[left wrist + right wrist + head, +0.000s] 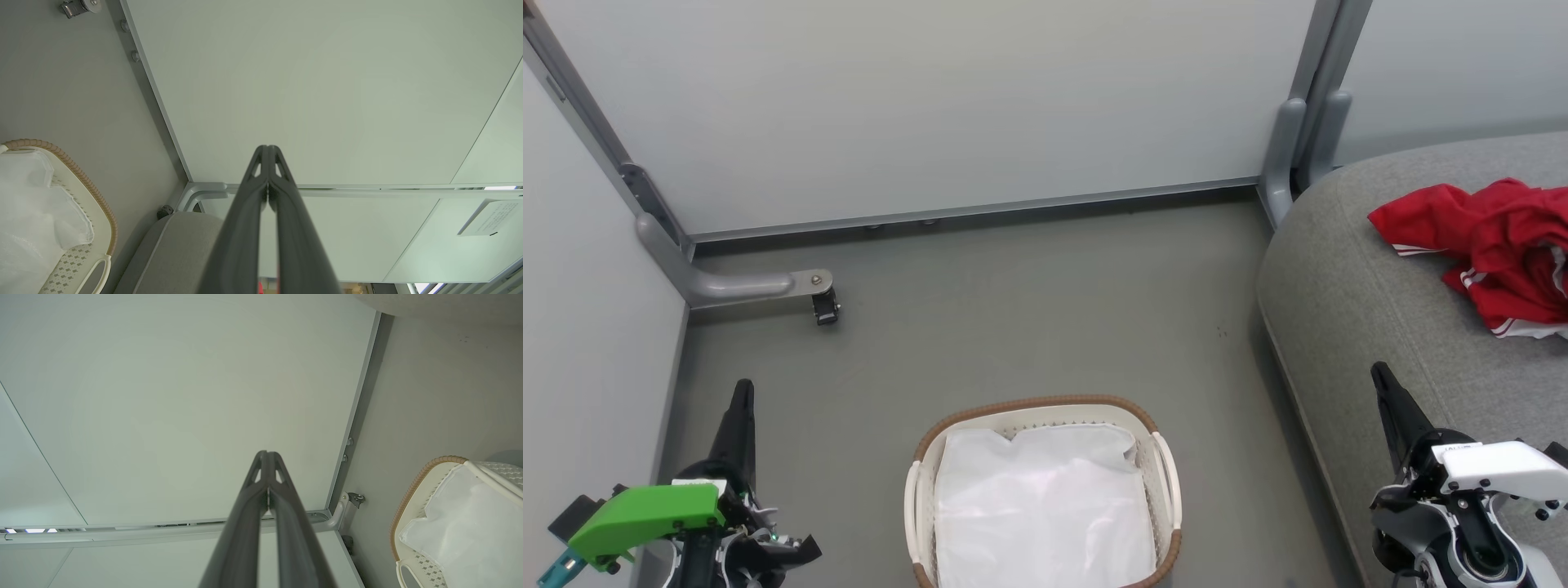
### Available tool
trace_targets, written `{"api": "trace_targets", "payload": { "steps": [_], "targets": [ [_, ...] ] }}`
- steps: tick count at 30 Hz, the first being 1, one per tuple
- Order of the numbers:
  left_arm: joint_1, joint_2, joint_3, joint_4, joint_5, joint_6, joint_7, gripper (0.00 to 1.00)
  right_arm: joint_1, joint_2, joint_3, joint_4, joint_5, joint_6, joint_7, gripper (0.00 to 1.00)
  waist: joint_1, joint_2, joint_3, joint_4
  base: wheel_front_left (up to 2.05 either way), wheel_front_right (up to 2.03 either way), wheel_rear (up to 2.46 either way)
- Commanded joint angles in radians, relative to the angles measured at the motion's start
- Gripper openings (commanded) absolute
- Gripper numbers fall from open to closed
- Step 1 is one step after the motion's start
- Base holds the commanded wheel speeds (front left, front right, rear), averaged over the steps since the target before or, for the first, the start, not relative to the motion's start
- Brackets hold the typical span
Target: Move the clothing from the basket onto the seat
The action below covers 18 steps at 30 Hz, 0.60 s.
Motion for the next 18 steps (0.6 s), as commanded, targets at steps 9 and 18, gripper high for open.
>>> {"api": "trace_targets", "payload": {
  "steps": [9,18],
  "targets": [
    [-0.010,0.007,0.002,-0.002,-0.003,-0.006,0.003,0.00,0.010,-0.003,-0.002,-0.004,0.003,0.000,0.003,0.00,0.0000,0.0000,0.000,0.000,0.00,0.00,0.00],
    [-0.010,0.007,0.002,-0.002,-0.003,-0.006,0.003,0.00,0.010,-0.003,-0.002,-0.004,0.003,0.000,0.003,0.00,0.0000,0.0000,0.000,0.000,0.00,0.00,0.00]
  ]
}}
